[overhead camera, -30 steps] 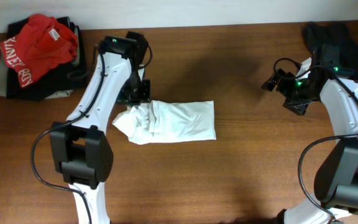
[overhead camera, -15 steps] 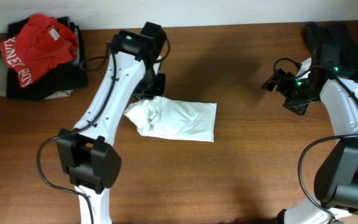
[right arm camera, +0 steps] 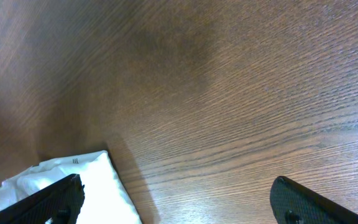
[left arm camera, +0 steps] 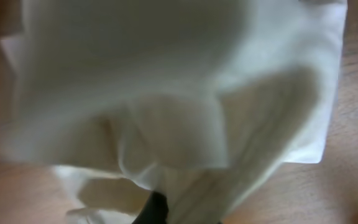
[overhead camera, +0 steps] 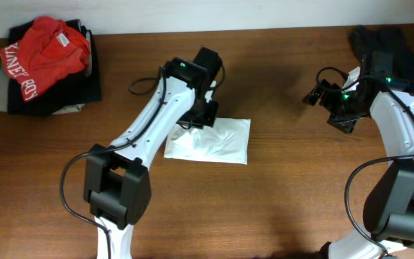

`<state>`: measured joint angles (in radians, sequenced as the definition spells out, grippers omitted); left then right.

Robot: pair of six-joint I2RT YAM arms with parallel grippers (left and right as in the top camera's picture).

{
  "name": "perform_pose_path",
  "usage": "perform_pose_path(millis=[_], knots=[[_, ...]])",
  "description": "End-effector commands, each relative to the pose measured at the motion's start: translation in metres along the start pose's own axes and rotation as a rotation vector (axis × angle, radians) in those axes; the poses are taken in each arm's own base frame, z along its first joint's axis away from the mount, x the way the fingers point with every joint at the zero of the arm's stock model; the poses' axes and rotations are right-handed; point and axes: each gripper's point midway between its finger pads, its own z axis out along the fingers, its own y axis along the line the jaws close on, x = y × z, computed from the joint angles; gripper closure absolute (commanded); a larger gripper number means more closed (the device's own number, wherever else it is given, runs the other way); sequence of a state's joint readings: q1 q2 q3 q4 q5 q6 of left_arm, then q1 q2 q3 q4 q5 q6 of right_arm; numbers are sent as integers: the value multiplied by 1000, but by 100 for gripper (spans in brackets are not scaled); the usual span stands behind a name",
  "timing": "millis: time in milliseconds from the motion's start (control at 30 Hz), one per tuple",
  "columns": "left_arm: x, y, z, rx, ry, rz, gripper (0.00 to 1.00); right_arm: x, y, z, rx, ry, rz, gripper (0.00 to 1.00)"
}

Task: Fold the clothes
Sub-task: 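Lift the left end with the left gripper and fold it rightward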

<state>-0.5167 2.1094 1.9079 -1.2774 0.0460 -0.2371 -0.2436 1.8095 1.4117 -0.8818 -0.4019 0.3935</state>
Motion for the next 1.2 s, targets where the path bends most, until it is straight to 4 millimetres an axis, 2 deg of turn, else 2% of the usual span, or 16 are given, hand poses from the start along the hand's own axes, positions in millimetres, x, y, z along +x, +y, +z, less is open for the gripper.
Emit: perform_pose_path(millis=[0, 233, 300, 600, 700, 1067, 1100, 1133, 1167], knots=[[8, -18, 1, 47, 1, 16, 99, -6, 3, -6, -2, -23, 1, 1], [8, -43, 13, 80, -18, 66, 98, -6, 3, -6, -2, -23, 1, 1], [7, -47, 16, 82, -24, 73, 94, -6, 3, -6, -2, -23, 1, 1], [11, -51, 41, 98, 37, 67, 91, -6, 3, -6, -2, -23, 1, 1], [9, -52, 43, 101, 30, 70, 84, -6, 3, -6, -2, -23, 1, 1], [6, -64, 43, 111, 3, 96, 79, -6, 3, -6, -2, -23, 1, 1], [6, -64, 43, 111, 3, 96, 77, -6, 3, -6, -2, -23, 1, 1], [6, -65, 43, 112, 3, 96, 63, -6, 3, -6, -2, -23, 1, 1], [6, -65, 43, 112, 3, 96, 62, -6, 3, -6, -2, -23, 1, 1]])
